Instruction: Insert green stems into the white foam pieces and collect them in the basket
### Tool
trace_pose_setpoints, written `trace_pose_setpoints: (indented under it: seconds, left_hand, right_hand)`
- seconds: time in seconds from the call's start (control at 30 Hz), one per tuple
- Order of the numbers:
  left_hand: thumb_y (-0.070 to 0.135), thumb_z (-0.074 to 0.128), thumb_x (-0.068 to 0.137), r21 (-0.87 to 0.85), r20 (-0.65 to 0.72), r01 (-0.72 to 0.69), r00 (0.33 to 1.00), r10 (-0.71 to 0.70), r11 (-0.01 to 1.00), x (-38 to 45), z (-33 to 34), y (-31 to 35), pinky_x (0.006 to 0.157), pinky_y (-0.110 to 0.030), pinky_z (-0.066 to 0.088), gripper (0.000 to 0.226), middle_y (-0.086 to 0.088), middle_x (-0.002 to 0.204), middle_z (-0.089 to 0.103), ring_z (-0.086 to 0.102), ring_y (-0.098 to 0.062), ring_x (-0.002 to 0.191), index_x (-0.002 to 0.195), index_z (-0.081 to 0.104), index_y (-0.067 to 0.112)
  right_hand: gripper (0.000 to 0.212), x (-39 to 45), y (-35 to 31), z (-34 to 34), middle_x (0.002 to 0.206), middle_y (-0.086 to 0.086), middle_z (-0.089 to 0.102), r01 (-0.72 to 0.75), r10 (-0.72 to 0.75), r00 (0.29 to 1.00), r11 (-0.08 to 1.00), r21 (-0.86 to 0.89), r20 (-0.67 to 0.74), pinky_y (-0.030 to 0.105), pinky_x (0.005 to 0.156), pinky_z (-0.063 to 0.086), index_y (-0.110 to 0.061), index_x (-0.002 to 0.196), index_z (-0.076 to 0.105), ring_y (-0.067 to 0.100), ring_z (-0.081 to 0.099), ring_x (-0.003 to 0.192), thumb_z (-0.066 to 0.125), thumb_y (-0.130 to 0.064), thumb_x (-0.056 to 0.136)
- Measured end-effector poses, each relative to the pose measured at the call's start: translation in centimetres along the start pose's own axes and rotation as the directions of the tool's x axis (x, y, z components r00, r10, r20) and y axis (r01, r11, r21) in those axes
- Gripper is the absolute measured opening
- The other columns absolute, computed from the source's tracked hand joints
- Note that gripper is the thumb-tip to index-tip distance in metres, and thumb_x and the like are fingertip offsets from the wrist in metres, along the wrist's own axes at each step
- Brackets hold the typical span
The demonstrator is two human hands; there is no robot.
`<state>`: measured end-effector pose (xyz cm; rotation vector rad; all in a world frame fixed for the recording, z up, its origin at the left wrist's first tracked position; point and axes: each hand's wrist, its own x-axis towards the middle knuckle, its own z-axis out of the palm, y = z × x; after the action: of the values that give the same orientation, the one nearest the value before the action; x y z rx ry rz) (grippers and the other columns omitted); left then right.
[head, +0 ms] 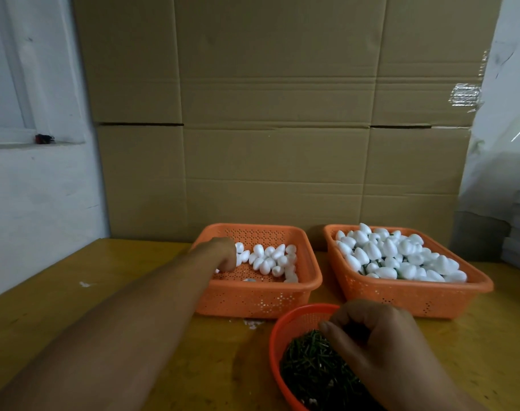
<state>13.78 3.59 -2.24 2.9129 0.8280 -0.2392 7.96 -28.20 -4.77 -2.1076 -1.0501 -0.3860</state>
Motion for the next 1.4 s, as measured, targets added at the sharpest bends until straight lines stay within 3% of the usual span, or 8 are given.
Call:
trace_pose_setpoints:
  seconds: [0.17,0.57,0.83,0.93,1.07,1.23,1.3,1.4]
  left_hand:
    - [0.02,0.068,0.09,0.023,0.001,0.014,1.0,-0.014,1.0,0.1,0.3,-0.2,0.077,-0.032,0.051,0.032,-0.009,0.122,0.067,0.065,-0.024,0.098,0.121,0.065,0.013]
    - [0.01,0.072,0.085,0.045,0.035,-0.065,0.997,0.063,0.997,1.5,1.0,-0.7,0.08,-0.033,0.055,0.034,-0.003,0.104,0.068,0.065,-0.019,0.088,0.118,0.067,0.016]
    - [0.007,0.074,0.082,-0.029,-0.092,-0.089,0.992,0.086,0.996,1.0,0.3,-0.6,0.057,-0.028,0.047,0.019,0.001,0.076,0.064,0.06,-0.013,0.067,0.076,0.059,0.017]
    - [0.005,0.066,0.086,-0.142,-0.196,-0.096,0.978,0.067,0.985,0.5,0.1,-0.7,0.059,-0.028,0.052,0.009,-0.002,0.087,0.068,0.066,-0.016,0.078,0.087,0.064,0.014]
    - [0.009,0.058,0.09,-0.238,-0.418,-0.206,0.904,0.092,0.949,-1.2,-0.2,-0.4,0.064,-0.027,0.046,0.022,0.001,0.104,0.067,0.063,-0.016,0.086,0.105,0.067,0.02]
    - [0.004,0.06,0.088,-0.374,-0.582,-0.419,0.801,0.142,0.827,-5.1,0.2,0.6,0.043,-0.01,0.041,0.025,0.011,0.091,0.065,0.061,-0.004,0.069,0.094,0.059,0.028]
    - [0.003,0.063,0.086,-0.402,-0.639,-0.517,0.75,0.173,0.756,-7.0,0.7,1.1,0.056,-0.012,0.048,0.024,0.011,0.087,0.066,0.065,-0.009,0.076,0.094,0.061,0.026]
    - [0.001,0.068,0.086,-0.438,-0.691,-0.647,0.686,0.226,0.625,-9.7,1.5,1.8,0.081,-0.037,0.056,0.021,0.006,0.095,0.068,0.067,-0.013,0.089,0.099,0.064,0.017]
  right_hand:
    - [0.02,-0.1,0.0,0.1,0.068,-0.017,0.065,0.008,-0.008,1.0,1.0,0.005,0.006,0.014,0.05,0.041,-0.028,0.064,0.068,0.005,0.061,0.059,0.082,-0.026,0.079]
    - [0.019,-0.2,-0.1,0.4,0.068,-0.017,0.065,0.019,-0.019,1.0,0.999,-0.029,0.025,0.014,0.051,0.042,-0.028,0.065,0.068,0.004,0.062,0.061,0.082,-0.029,0.077]
    - [0.016,-0.2,-0.2,0.3,0.071,-0.019,0.066,0.005,-0.003,0.999,0.999,-0.042,0.048,0.018,0.054,0.046,-0.028,0.067,0.07,0.002,0.063,0.066,0.081,-0.034,0.077]
    - [0.016,-0.2,-0.3,0.4,0.073,-0.021,0.067,0.001,0.001,0.998,0.999,-0.044,0.055,0.019,0.056,0.048,-0.028,0.068,0.07,0.002,0.064,0.067,0.08,-0.034,0.078]
    - [0.013,-0.3,-0.3,0.6,0.073,-0.02,0.067,-0.002,0.004,0.998,0.999,-0.041,0.069,0.025,0.056,0.05,-0.028,0.07,0.071,0.003,0.064,0.067,0.079,-0.033,0.079]
    - [0.014,-0.3,-0.2,0.8,0.074,-0.022,0.066,0.009,-0.006,0.997,0.999,-0.045,0.071,0.023,0.053,0.048,-0.029,0.07,0.07,0.003,0.064,0.065,0.08,-0.033,0.079]
    - [0.014,-0.4,-0.1,0.8,0.074,-0.023,0.066,0.012,-0.009,0.998,0.999,-0.052,0.068,0.02,0.052,0.046,-0.03,0.07,0.069,0.002,0.064,0.065,0.08,-0.033,0.078]
    - [0.013,-0.4,0.0,0.8,0.072,-0.024,0.066,0.016,-0.012,0.997,0.998,-0.056,0.072,0.017,0.052,0.046,-0.031,0.07,0.069,0.001,0.063,0.065,0.079,-0.033,0.079]
